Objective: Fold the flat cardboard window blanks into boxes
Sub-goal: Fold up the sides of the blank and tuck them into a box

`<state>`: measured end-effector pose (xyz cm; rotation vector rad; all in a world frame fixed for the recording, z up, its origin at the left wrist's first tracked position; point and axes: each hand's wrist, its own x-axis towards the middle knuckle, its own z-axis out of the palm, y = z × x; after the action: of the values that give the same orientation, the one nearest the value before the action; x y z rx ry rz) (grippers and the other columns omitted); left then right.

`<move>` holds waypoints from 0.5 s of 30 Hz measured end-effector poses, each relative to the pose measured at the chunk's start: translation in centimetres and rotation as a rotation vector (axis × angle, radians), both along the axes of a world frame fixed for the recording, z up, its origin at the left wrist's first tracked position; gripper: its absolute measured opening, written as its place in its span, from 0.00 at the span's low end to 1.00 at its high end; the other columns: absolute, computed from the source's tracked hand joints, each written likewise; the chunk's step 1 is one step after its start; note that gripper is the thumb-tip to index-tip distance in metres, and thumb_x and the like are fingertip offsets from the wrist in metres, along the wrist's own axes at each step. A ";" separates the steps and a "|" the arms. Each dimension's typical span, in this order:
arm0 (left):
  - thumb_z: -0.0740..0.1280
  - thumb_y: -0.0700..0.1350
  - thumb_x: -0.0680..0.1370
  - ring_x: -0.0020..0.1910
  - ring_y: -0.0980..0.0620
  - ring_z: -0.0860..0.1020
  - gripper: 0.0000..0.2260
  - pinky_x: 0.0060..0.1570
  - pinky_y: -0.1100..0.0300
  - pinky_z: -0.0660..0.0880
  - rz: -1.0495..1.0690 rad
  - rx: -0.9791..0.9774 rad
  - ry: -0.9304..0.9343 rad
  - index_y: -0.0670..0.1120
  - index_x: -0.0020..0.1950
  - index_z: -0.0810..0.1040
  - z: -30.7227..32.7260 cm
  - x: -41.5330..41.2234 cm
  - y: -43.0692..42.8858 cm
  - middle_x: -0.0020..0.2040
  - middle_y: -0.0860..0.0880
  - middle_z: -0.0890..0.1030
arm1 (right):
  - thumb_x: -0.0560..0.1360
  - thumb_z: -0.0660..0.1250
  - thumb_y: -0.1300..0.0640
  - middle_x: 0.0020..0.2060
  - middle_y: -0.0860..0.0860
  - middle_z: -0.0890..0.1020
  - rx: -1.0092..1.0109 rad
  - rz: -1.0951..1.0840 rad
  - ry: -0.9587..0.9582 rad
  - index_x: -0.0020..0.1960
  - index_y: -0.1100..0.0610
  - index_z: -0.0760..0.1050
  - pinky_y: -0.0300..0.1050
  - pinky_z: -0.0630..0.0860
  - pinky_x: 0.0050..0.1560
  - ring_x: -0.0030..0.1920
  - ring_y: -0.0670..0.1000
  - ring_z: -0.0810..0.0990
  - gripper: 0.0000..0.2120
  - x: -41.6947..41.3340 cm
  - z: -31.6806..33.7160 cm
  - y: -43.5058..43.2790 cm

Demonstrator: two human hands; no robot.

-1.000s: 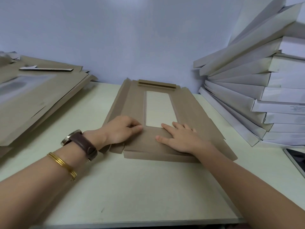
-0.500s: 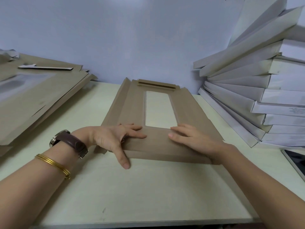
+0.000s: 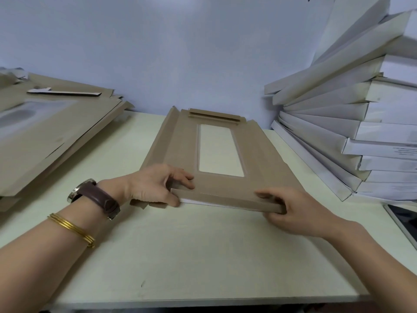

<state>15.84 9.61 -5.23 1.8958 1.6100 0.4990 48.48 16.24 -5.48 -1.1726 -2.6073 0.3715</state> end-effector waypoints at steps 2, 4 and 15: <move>0.73 0.37 0.70 0.65 0.58 0.72 0.16 0.58 0.56 0.76 0.009 0.015 -0.036 0.51 0.55 0.82 0.1 0.0 -0.1 0.65 0.60 0.74 | 0.73 0.70 0.56 0.52 0.37 0.80 -0.023 -0.031 0.032 0.63 0.49 0.77 0.21 0.67 0.48 0.48 0.25 0.73 0.19 0.1 -0.1 0.6; 0.71 0.35 0.72 0.55 0.55 0.79 0.11 0.47 0.56 0.78 -0.001 0.032 -0.096 0.51 0.46 0.83 0.3 0.1 -0.3 0.57 0.57 0.80 | 0.74 0.70 0.55 0.49 0.35 0.81 -0.039 -0.035 0.058 0.60 0.50 0.79 0.22 0.68 0.48 0.48 0.28 0.75 0.15 0.1 0.2 1.4; 0.68 0.39 0.77 0.33 0.53 0.75 0.07 0.39 0.60 0.70 0.205 0.101 -0.220 0.43 0.53 0.82 0.2 -0.6 0.5 0.42 0.42 0.84 | 0.79 0.64 0.57 0.38 0.43 0.78 -0.038 -0.076 0.159 0.41 0.48 0.72 0.35 0.67 0.37 0.39 0.42 0.74 0.09 -1.6 1.8 4.4</move>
<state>15.27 10.08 -5.07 1.6865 1.6652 0.8586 46.93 20.69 -3.72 -1.1990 -2.4226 0.4793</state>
